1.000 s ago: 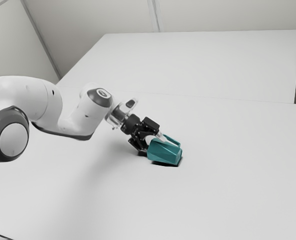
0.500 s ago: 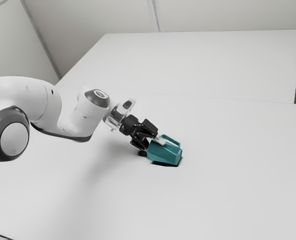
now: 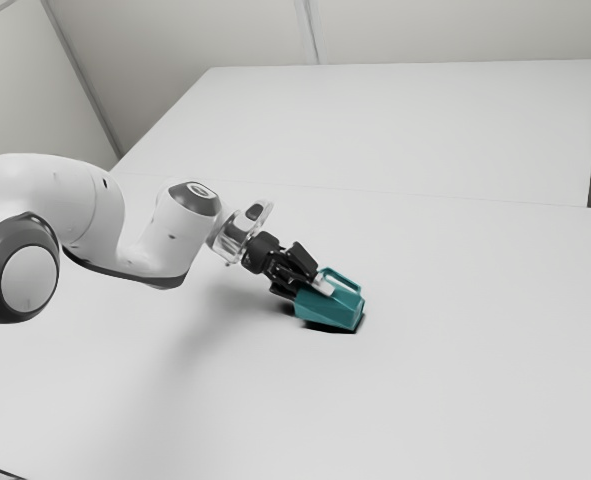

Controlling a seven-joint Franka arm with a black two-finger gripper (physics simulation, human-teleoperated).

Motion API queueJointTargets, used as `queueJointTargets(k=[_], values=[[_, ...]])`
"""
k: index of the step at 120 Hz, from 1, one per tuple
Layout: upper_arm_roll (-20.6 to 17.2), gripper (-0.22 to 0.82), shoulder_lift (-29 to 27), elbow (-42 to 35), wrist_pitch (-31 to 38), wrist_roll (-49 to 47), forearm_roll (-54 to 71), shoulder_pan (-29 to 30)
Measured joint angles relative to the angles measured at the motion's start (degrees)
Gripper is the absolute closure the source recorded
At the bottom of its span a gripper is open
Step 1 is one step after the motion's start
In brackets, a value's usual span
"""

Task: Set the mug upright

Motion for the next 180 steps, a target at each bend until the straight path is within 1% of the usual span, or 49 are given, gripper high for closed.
queueJointTargets(k=[25,52,84,101,113,138,162,180], values=[[0.0,0.66,0.0,0.0,-0.3,0.6,-0.1,-0.1],[0.0,0.73,-0.5,0.6,-0.2,0.9,0.0,-0.5],[0.0,0.75,-3.3,1.7,0.3,1.0,0.2,-1.2],[0.0,0.77,-7.2,2.1,0.5,0.5,1.9,-1.3],[0.0,0.77,-11.2,2.1,1.3,-0.6,7.5,-1.4],[-0.4,0.78,-16.7,2.2,4.4,-4.7,26.7,-1.7],[-0.7,0.79,-17.8,3.6,6.0,-8.7,42.3,-2.4],[-0.7,0.79,-17.7,4.1,7.4,-11.2,50.6,-3.6]])
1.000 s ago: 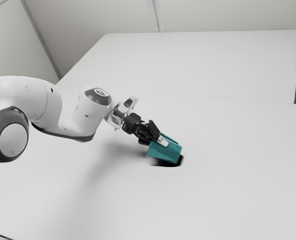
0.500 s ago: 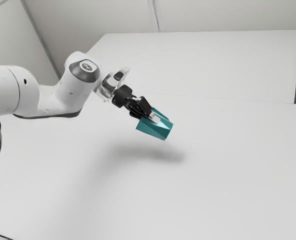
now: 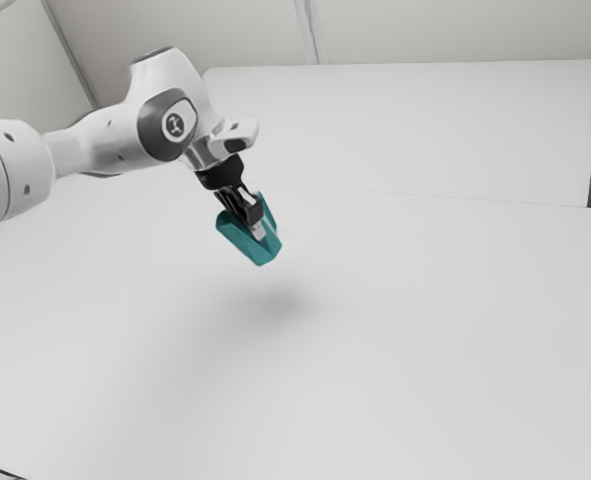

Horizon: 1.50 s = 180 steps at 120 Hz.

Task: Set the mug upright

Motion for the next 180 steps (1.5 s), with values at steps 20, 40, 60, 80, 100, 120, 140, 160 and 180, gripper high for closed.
queueJointTargets(k=[20,40,60,80,100,120,140,160,180], values=[[0.0,0.79,0.8,-0.7,1.8,-2.2,5.7,0.0],[0.0,0.79,3.0,-1.1,4.0,-3.8,8.7,0.0],[0.2,0.79,3.1,-3.3,5.7,-5.1,10.9,0.8],[0.2,0.79,1.1,-7.7,7.8,-6.1,11.8,0.6],[0.2,0.79,-1.2,-12.1,10.3,-6.9,12.0,0.0],[0.2,0.78,-3.1,-16.4,13.1,-7.6,12.1,-0.1],[0.2,0.79,-5.3,-20.3,15.6,-8.1,12.2,-0.4],[0.2,0.79,-5.8,-22.3,17.2,-8.7,12.2,-0.9],[0.3,0.79,-5.8,-22.9,18.2,-9.1,12.6,-1.0]])
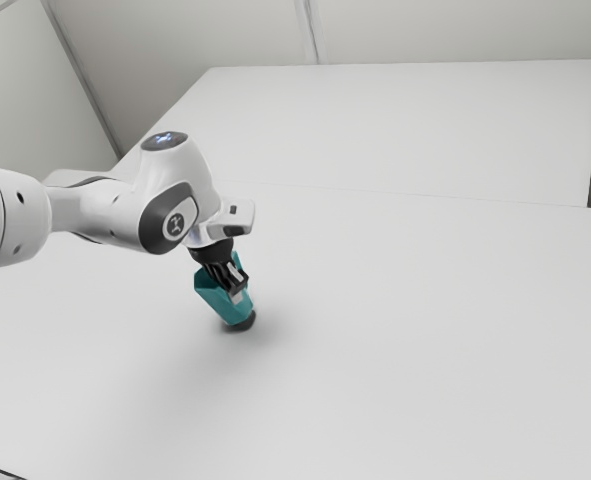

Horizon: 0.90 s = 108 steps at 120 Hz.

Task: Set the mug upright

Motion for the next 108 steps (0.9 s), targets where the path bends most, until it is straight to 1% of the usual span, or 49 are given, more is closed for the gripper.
queueJointTargets(k=[39,62,80,108], values=[[1.4,0.78,0.1,0.0,0.6,-0.4,1.5,0.8],[1.5,0.78,1.4,-0.1,0.9,-0.5,1.9,2.6],[1.5,0.78,1.6,-0.8,1.2,-0.6,1.9,2.1],[1.5,0.6,1.6,-0.8,1.3,-0.4,1.6,1.5]])
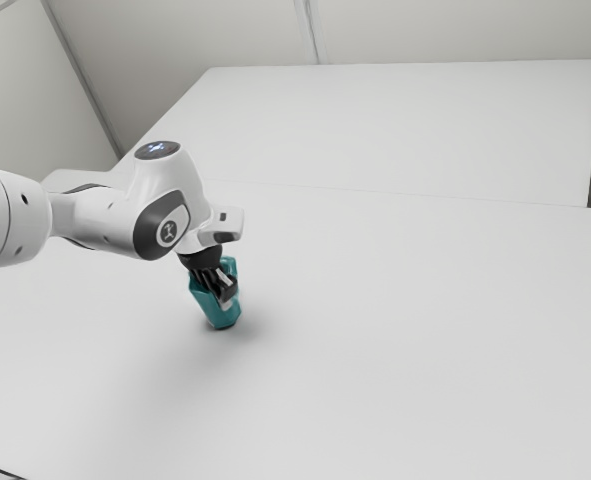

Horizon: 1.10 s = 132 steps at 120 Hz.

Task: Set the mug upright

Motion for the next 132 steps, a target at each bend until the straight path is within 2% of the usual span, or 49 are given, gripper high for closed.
queueJointTargets(k=[27,64,101,132], values=[[0.0,0.46,-0.1,0.1,0.0,0.3,0.0,0.4],[-0.1,0.33,-0.9,1.2,-0.2,0.6,0.7,0.0],[-0.2,0.28,-1.8,2.3,-0.5,0.6,0.0,-0.9],[-0.2,0.27,-3.5,2.9,-4.4,0.2,-2.5,-1.3]])
